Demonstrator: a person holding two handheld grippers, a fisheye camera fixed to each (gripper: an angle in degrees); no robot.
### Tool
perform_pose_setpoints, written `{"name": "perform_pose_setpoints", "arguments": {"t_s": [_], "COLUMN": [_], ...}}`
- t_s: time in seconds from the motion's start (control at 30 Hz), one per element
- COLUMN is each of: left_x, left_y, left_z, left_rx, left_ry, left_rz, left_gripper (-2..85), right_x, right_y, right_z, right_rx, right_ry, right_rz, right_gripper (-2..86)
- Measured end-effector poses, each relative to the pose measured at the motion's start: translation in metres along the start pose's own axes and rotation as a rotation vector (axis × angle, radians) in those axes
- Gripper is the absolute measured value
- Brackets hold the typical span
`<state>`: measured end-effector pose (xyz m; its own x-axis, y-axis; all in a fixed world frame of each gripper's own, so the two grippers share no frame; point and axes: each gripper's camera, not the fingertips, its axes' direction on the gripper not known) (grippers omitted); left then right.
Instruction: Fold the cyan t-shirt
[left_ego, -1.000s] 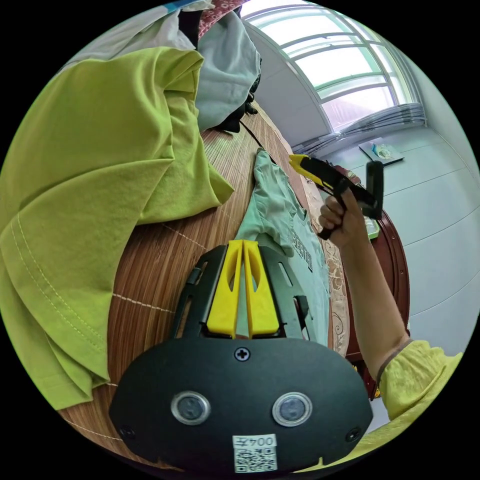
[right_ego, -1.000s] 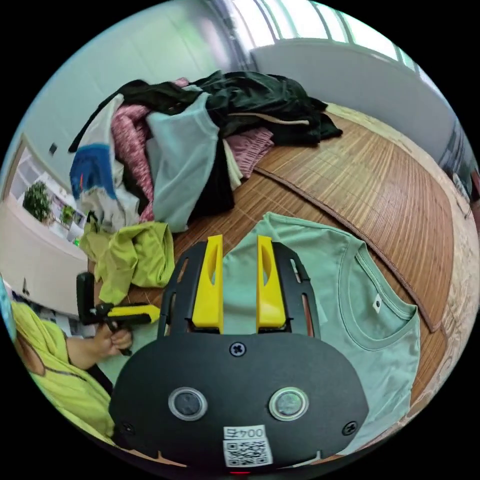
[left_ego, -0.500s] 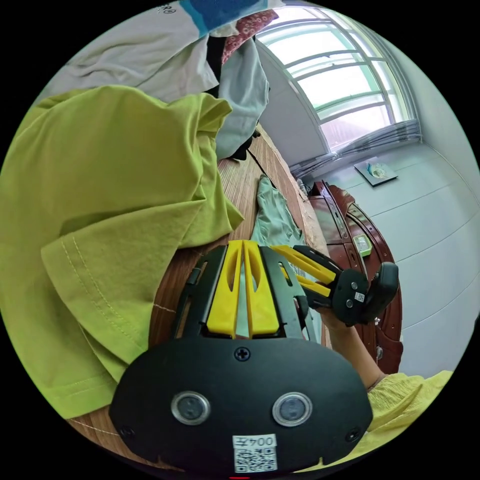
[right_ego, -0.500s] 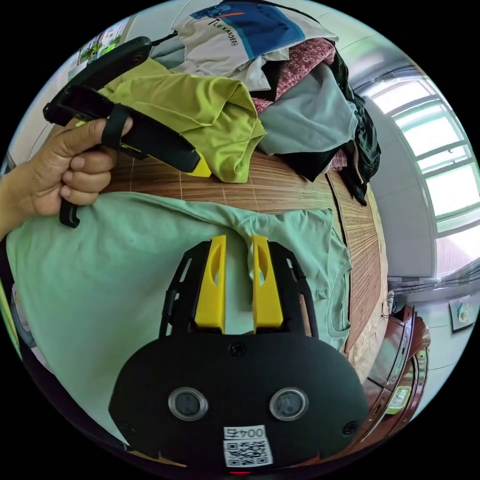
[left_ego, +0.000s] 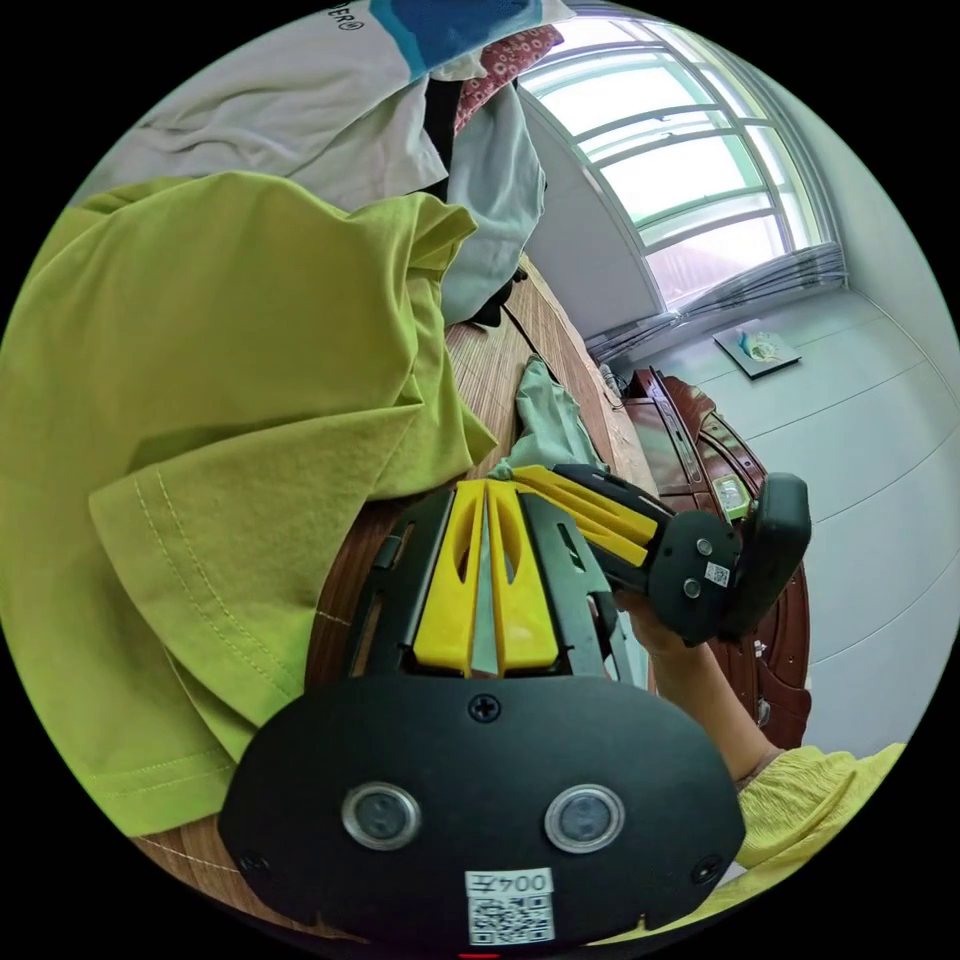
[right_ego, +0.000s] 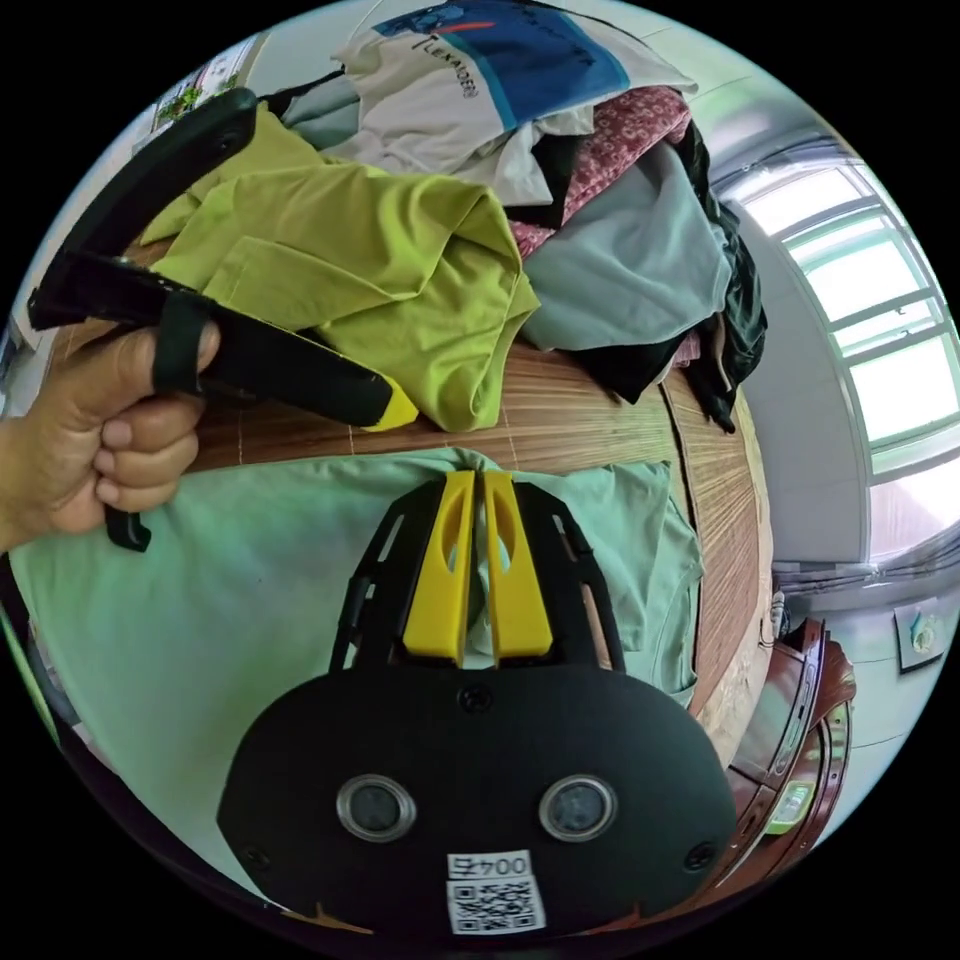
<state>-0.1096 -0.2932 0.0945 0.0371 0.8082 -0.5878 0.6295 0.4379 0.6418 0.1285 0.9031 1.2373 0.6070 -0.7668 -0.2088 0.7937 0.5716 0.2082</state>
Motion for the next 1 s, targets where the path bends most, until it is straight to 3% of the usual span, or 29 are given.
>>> {"name": "perform_pose_setpoints", "arguments": {"t_s": [0.1,0.27,0.43,0.6,0.73,1.0], "left_x": [0.003,0.006,0.039,0.071,0.055,0.034], "left_y": [0.001,0.003,0.003,0.007,0.002,-0.008], "left_z": [0.003,0.006,0.005,0.039,0.053,0.06], "left_rx": [-0.006,-0.004,0.008,-0.105,-0.148,-0.165], "left_ry": [-0.011,-0.023,-0.047,-0.032,-0.05,-0.039], "left_rz": [0.007,0.011,0.149,0.29,0.215,0.171], "left_gripper": [0.4,0.4,0.3,0.3,0.2,0.3], "right_x": [0.013,0.079,0.226,0.365,0.436,0.479], "right_y": [0.009,0.064,0.15,0.145,0.09,0.042], "right_z": [-0.008,-0.034,-0.015,0.038,0.086,0.152], "right_rx": [0.025,0.145,0.242,0.261,0.182,0.004], "right_ry": [0.02,-0.174,-0.358,-0.567,-0.655,-0.65], "right_rz": [0.065,0.292,0.681,0.844,0.827,0.769], "right_gripper": [7.9,12.2,7.1,7.6,11.2,11.6]}}
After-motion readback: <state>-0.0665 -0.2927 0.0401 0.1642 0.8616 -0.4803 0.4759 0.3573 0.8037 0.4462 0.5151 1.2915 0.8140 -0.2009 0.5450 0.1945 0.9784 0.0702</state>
